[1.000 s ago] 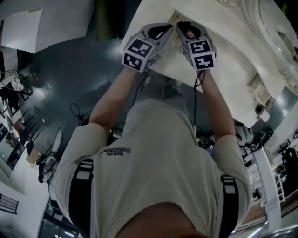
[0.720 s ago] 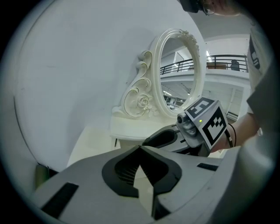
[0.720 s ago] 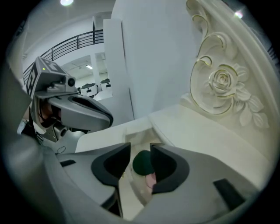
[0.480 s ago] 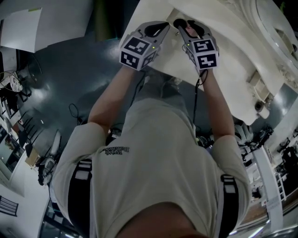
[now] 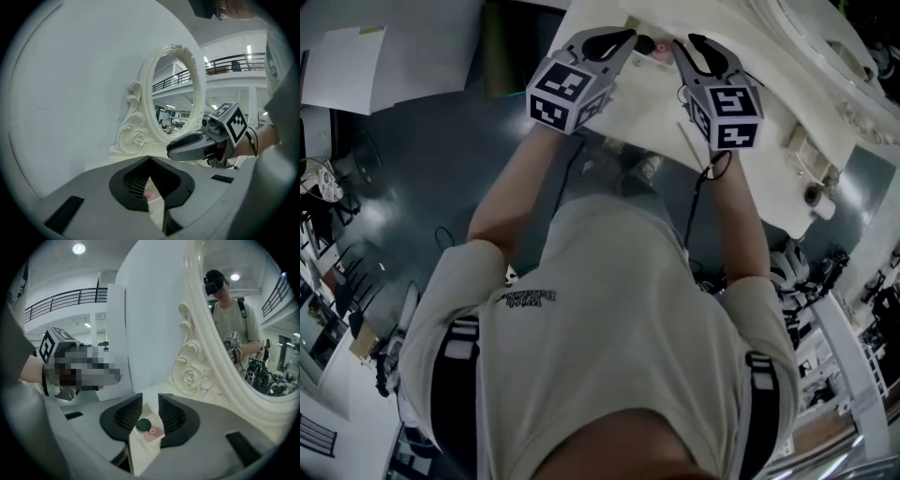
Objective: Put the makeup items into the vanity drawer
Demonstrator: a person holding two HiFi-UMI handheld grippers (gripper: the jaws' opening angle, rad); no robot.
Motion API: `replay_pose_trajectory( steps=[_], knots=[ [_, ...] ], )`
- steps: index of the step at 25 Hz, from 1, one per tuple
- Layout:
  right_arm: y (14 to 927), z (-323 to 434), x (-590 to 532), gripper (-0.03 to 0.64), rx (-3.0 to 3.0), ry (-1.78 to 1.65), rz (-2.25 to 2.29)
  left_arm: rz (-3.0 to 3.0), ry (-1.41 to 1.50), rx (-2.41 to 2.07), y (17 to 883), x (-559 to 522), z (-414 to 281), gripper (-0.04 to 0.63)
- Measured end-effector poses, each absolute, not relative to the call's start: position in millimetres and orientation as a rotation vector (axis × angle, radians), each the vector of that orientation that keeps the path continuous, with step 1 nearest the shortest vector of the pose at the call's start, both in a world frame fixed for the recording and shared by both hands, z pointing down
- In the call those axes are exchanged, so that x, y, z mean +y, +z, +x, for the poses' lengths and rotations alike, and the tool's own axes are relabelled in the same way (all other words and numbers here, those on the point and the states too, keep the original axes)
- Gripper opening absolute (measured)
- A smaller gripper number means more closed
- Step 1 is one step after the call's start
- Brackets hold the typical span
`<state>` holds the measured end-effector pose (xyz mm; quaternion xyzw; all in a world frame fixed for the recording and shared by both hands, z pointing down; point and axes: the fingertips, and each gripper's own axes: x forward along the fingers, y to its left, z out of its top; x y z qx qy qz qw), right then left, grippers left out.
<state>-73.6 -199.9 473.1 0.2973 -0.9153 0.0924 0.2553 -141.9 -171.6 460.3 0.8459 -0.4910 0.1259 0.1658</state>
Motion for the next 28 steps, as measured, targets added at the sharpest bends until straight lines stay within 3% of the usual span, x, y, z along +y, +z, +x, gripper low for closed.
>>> replay_pose_trajectory(
  steps=[14, 28],
  knots=[
    [310.3, -5.5, -153.9, 0.031, -2.632, 0.08, 1.055, 2.698, 0.188, -1.388, 305.2, -143.6, -93.6, 0.014],
    [210.6, 80.7, -67.0, 0.006, -2.733, -0.057, 1.285, 2.956, 0.019, -1.243, 205.1, -73.1, -10.1, 0.014]
  ],
)
